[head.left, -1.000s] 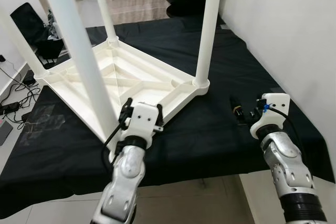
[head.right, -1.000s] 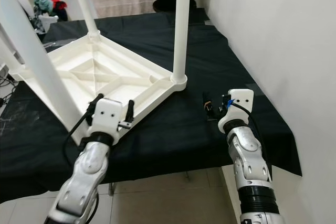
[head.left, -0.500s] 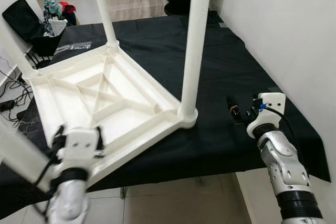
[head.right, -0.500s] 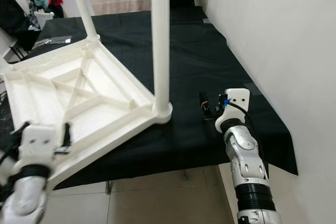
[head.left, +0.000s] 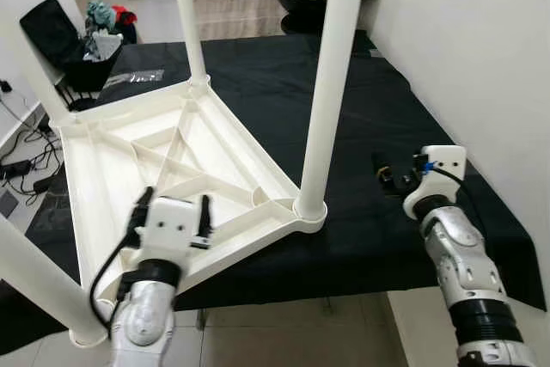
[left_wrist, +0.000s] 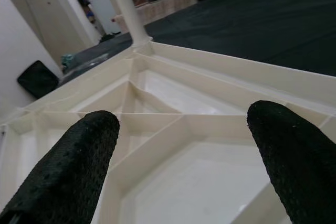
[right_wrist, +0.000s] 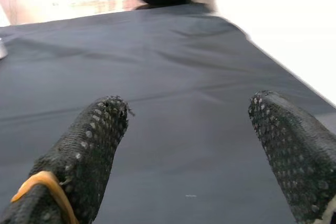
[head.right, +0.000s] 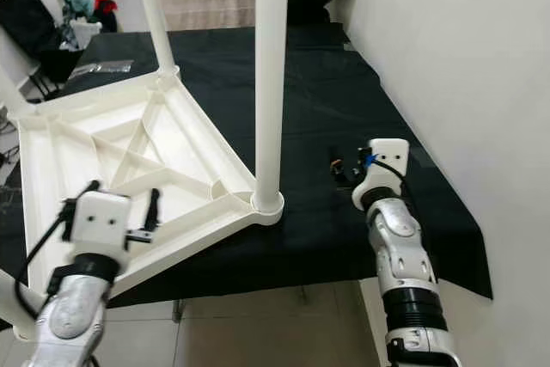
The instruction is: Building children table
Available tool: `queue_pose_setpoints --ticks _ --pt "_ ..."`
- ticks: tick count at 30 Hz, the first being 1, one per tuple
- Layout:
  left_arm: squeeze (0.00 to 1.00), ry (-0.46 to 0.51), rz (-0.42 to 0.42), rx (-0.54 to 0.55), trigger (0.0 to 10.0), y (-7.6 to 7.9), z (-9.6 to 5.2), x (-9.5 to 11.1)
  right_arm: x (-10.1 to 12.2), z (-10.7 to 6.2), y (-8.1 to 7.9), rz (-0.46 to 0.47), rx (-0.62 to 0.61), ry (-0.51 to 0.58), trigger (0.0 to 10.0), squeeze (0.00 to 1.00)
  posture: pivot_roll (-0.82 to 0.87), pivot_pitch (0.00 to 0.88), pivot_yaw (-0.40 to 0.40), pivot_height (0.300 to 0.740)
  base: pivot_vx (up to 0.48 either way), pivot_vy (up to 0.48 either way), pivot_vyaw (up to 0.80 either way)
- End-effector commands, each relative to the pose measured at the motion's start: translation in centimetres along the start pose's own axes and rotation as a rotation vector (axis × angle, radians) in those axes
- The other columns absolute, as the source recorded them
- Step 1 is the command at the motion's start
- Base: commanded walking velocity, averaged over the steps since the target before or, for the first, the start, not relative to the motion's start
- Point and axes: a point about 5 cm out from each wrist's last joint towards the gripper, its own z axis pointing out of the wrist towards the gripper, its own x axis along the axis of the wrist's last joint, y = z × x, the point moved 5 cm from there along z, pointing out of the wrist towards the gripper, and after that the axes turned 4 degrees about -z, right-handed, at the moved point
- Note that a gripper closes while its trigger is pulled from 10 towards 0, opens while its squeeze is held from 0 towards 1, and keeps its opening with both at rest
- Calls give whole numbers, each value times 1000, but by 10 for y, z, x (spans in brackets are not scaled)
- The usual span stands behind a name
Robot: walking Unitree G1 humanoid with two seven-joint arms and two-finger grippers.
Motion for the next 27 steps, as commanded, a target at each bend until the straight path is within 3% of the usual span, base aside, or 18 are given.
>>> queue_pose_setpoints --ticks 1,4,6,9,11,12,15,16,17,20,23,27 --pt "0 -24 -20 -47 10000 10 0 -6 9 2 19 76 -44 31 10000 0 73 92 -3 740 0 0 0" --pt "0 -14 -22 -52 10000 11 5 -6 25 3 47 213 -97 86 10000 0 72 95 0 740 0 0 0" --pt "0 -14 -22 -52 10000 11 5 -6 25 3 47 213 -97 86 10000 0 72 95 0 740 0 0 0" --pt "0 -10 -23 -57 10000 12 8 -5 41 4 60 294 -105 145 10000 0 68 95 6 740 0 0 0" --pt "0 -18 -21 -58 10000 11 9 -8 82 4 55 440 1 280 10000 0 67 93 13 740 0 0 0" --pt "0 -18 -21 -58 10000 11 9 -8 82 4 55 440 1 280 10000 0 67 93 13 740 0 0 0" --pt "0 -33 -17 -61 10000 11 8 -13 129 -8 14 569 305 407 10000 0 63 89 20 740 0 0 0" --pt "0 -33 -17 -61 10000 11 8 -13 129 -8 14 569 305 407 10000 0 63 89 20 740 0 0 0" --pt "0 -36 -18 -67 10000 12 7 -14 138 -14 1 582 390 424 10000 0 63 89 19 740 0 0 0" --pt "0 -39 -20 -69 10000 12 7 -15 147 -19 -12 583 464 443 10000 0 64 88 18 740 0 0 0" --pt "0 -49 -23 -74 10000 13 7 -18 169 -49 -46 612 752 497 10000 0 64 80 23 740 0 0 0" --pt "0 -52 -24 -76 10000 14 7 -20 174 -65 -54 604 870 512 10000 0 63 75 24 740 0 0 0"
